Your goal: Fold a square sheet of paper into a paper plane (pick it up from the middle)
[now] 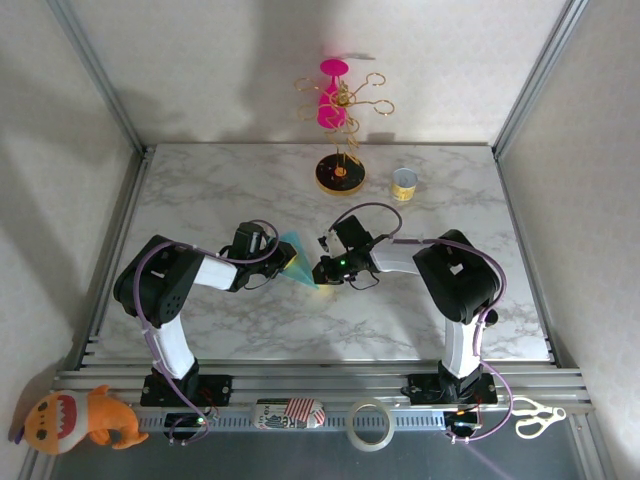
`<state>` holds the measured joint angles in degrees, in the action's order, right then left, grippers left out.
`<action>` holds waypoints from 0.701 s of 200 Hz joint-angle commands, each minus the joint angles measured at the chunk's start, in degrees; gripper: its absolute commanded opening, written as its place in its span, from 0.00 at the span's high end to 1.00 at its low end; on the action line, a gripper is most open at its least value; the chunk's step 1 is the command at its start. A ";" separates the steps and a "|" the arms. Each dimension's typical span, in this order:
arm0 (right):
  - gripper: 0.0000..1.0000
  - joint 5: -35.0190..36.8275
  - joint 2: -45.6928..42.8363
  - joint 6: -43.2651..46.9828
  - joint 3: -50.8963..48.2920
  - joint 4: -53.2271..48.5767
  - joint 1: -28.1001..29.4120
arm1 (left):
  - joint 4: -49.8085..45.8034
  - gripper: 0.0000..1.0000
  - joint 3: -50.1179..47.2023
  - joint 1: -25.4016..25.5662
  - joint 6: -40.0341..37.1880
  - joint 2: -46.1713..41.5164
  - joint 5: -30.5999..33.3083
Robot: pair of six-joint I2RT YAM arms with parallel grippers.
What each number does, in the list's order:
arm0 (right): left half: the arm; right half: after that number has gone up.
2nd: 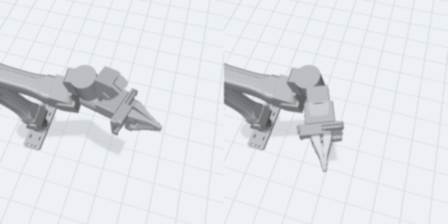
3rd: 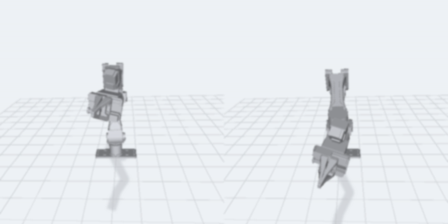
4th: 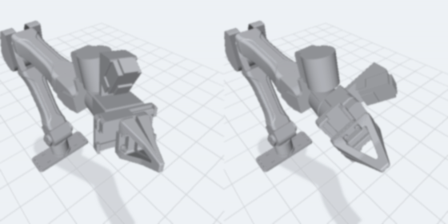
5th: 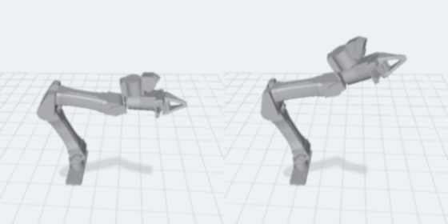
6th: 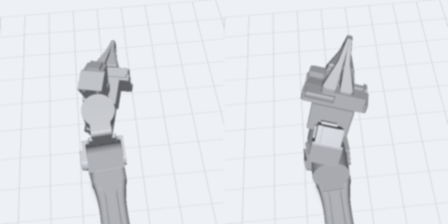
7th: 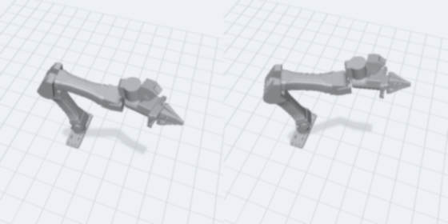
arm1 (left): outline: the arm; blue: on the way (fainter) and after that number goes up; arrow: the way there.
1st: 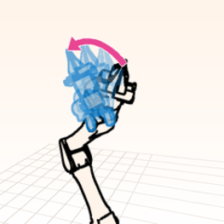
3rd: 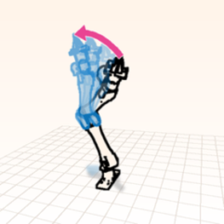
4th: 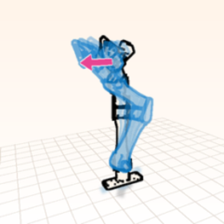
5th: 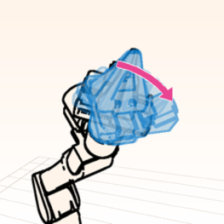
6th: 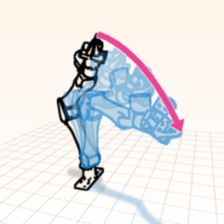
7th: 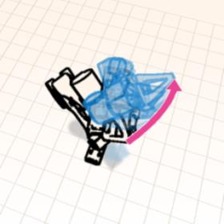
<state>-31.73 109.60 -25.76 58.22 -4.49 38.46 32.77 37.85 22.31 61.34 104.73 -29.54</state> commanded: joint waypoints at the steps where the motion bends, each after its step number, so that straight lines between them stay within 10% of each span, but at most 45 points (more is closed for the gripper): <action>1: 0.91 -0.29 2.03 1.37 0.40 -3.37 0.69 | -8.93 0.85 -1.53 -0.05 -0.17 3.71 3.34; 84: 0.79 7.39 -7.93 0.75 0.46 -2.44 0.28 | -13.22 0.85 0.15 -0.05 -1.17 4.69 4.30; 140: 0.85 0.24 -3.35 0.36 3.70 -0.51 1.08 | -16.47 0.85 1.27 0.08 -2.22 5.57 4.58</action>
<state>-28.53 103.42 -24.86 60.58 -5.45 38.92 28.18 40.84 22.31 61.08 105.60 -29.56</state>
